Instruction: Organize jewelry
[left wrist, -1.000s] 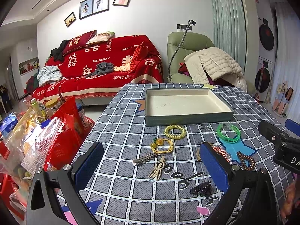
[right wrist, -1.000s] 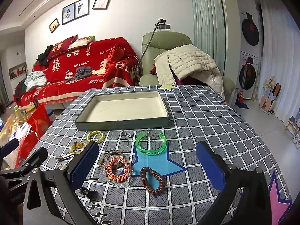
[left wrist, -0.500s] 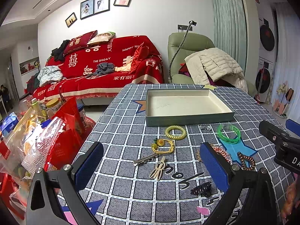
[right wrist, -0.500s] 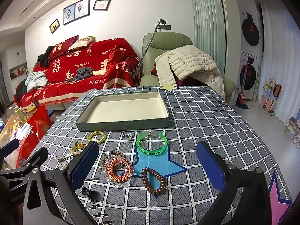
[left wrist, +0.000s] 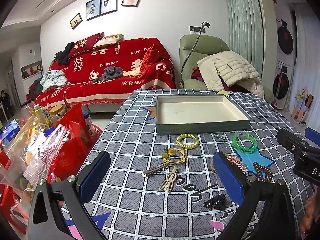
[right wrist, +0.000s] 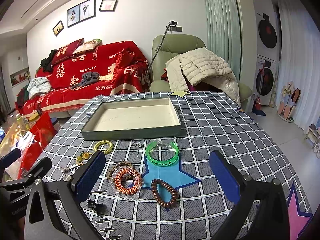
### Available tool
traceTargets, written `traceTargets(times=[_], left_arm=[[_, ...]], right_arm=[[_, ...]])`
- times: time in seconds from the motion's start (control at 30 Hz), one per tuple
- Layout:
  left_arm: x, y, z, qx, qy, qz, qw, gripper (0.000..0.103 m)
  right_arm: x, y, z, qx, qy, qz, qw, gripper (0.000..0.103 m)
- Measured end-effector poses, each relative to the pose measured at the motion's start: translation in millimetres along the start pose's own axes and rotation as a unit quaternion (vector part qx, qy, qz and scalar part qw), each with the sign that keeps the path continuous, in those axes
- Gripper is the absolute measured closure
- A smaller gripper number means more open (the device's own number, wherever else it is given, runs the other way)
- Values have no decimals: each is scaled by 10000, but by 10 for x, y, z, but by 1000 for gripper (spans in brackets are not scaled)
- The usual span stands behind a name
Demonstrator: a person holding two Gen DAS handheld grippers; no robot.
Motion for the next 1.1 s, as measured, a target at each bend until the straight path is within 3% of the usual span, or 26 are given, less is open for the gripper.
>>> traceTargets(times=[1.1], left_arm=[[3,82,-66,14,-59,-191,9998,0]], right_arm=[[-19,8,45,-17,60,-69,10000,0]])
Point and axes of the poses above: each gripper's, at about its wrist camera, not at the fingertips, and y roughly the way its jaws point, z to its right, x to its underside, the point moved 3 cm from there along y, roughly the way its jaws point, and after that the axes turned 8 degrees about -z, right-handed, at the moved point
